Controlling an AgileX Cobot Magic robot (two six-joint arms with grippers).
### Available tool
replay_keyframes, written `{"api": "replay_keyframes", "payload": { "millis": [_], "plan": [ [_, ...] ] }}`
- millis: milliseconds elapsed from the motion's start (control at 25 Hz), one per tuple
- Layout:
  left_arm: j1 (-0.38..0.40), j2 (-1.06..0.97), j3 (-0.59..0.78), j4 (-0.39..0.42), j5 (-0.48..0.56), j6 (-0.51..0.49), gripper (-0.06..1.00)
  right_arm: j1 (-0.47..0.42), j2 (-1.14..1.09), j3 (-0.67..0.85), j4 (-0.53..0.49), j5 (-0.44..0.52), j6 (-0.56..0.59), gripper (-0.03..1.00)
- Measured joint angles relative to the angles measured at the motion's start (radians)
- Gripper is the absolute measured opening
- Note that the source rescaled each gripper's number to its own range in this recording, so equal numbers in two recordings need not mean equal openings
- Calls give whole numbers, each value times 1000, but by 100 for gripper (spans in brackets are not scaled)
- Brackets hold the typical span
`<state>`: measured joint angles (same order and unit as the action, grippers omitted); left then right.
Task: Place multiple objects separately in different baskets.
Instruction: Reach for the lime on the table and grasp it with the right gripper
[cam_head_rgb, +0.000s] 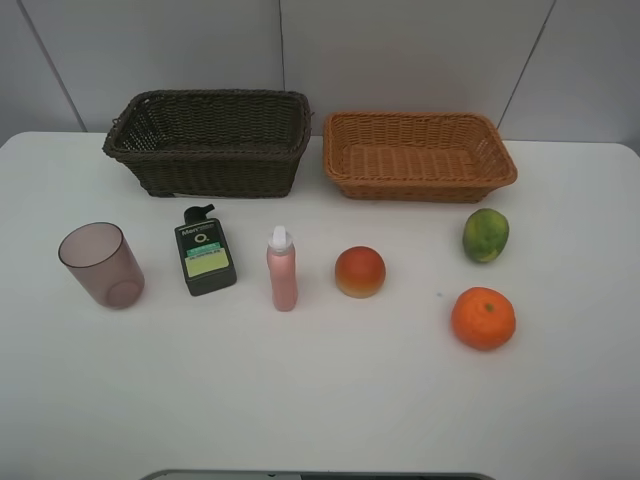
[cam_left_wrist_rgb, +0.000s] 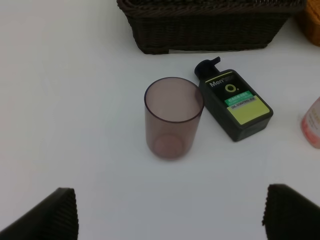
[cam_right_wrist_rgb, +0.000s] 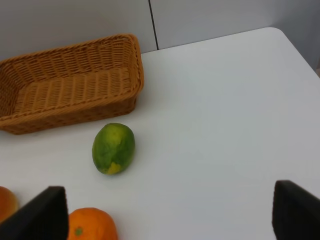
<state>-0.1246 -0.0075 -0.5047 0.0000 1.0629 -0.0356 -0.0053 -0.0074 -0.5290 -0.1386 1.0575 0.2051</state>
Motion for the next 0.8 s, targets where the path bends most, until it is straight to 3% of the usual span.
{"api": "replay_keyframes", "payload": {
  "millis": [800],
  "plan": [
    [0,0,0,0,0,0,96,0,0,0,0,0,0,85]
  ]
}}
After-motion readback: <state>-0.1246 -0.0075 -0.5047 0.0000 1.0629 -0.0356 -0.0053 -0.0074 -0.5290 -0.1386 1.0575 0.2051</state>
